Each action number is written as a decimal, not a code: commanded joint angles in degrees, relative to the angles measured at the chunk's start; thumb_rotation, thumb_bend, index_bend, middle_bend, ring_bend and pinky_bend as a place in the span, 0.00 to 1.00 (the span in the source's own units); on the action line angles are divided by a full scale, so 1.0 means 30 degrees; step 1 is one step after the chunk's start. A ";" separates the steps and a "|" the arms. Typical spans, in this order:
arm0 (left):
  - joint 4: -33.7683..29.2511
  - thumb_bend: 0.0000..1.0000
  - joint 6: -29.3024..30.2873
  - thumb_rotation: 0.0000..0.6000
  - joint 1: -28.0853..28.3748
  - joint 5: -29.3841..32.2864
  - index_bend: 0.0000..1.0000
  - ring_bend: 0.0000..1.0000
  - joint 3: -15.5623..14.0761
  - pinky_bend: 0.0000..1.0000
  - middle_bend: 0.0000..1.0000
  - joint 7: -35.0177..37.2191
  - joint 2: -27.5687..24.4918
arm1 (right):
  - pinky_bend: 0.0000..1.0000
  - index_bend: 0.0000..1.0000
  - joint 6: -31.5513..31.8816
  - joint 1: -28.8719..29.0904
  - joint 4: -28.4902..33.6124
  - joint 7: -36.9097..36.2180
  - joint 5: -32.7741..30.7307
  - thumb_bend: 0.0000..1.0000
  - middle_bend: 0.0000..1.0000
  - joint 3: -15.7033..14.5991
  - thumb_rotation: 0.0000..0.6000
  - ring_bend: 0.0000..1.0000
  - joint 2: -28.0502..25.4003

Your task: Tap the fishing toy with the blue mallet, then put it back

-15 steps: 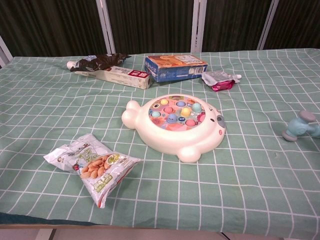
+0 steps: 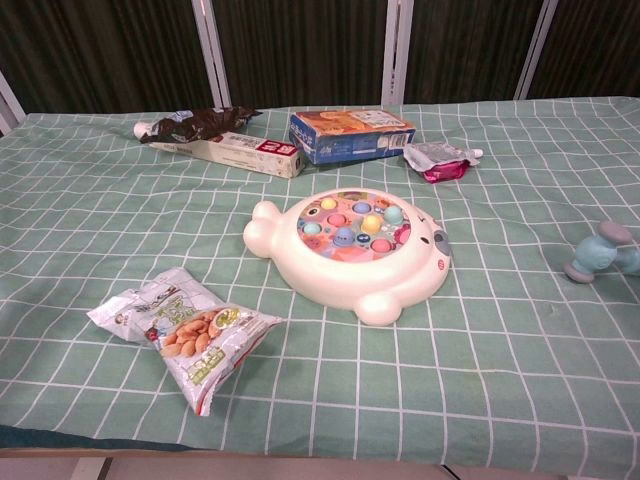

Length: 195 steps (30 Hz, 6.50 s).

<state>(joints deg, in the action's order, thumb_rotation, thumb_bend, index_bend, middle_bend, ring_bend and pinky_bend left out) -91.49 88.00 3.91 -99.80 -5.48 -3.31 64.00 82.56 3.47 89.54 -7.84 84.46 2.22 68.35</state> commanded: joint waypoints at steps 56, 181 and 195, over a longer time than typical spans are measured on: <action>0.0054 0.39 0.0147 1.00 -0.0230 -0.0121 0.00 0.00 -0.0075 0.11 0.00 0.0145 -0.0117 | 0.00 0.62 -0.8683 0.6203 -0.3865 0.5388 -0.7894 0.50 0.07 0.2345 1.00 0.00 0.4630; 0.0087 0.39 0.0075 1.00 -0.0157 -0.0229 0.00 0.00 -0.0045 0.11 0.00 0.0228 -0.0100 | 0.76 1.00 -0.7614 0.7371 0.5065 0.6757 -0.7370 0.76 0.78 0.4003 1.00 0.77 -0.0409; 0.0229 0.39 0.0359 1.00 -0.0191 -0.0303 0.00 0.00 -0.0074 0.11 0.00 0.0976 -0.0379 | 0.75 1.00 -0.5937 1.4621 0.8147 1.8254 -1.8551 0.77 0.78 0.5198 1.00 0.77 0.2524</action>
<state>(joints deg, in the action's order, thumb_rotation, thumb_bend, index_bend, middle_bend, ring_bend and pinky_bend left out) -90.86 89.02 3.33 -100.70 -5.69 -0.48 62.93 61.39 39.16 112.44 38.28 39.67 15.95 70.99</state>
